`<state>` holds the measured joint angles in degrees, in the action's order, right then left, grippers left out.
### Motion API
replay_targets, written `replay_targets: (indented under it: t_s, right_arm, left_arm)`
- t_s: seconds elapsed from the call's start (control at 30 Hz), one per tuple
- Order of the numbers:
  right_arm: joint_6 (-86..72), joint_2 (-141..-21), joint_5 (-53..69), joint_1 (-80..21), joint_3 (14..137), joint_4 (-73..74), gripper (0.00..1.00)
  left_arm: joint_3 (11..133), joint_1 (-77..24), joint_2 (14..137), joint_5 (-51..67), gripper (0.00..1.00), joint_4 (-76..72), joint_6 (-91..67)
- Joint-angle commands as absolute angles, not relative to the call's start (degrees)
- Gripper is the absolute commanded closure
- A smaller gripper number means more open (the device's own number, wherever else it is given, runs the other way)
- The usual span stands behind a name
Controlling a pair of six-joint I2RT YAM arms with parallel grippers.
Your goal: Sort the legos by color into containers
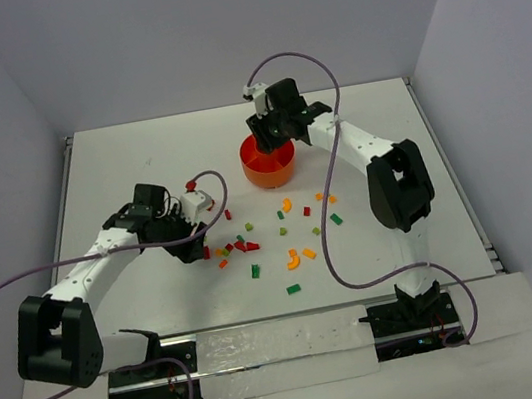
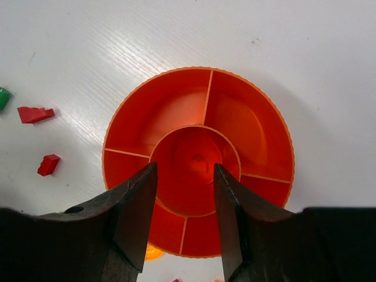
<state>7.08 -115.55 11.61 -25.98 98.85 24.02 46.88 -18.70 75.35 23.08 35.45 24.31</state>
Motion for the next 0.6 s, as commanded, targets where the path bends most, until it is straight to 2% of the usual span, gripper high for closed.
replay_targets:
  t_s: [0.0,0.23,0.57]
  right_arm:
    - [6.0,-110.8,12.2,-25.9,99.3,23.3,0.48]
    - [4.0,-106.2,11.8,-25.8,98.7,23.5,0.40]
    - [1.9,-99.7,10.5,-24.6,96.0,24.0,0.38]
  left_arm:
    - [46.4,-22.6,75.5,24.5,0.38,34.8,24.1]
    - [47.3,-27.9,80.4,21.9,0.40,33.6,22.7]
    - [49.0,-31.4,85.9,19.0,0.49,30.7,21.1]
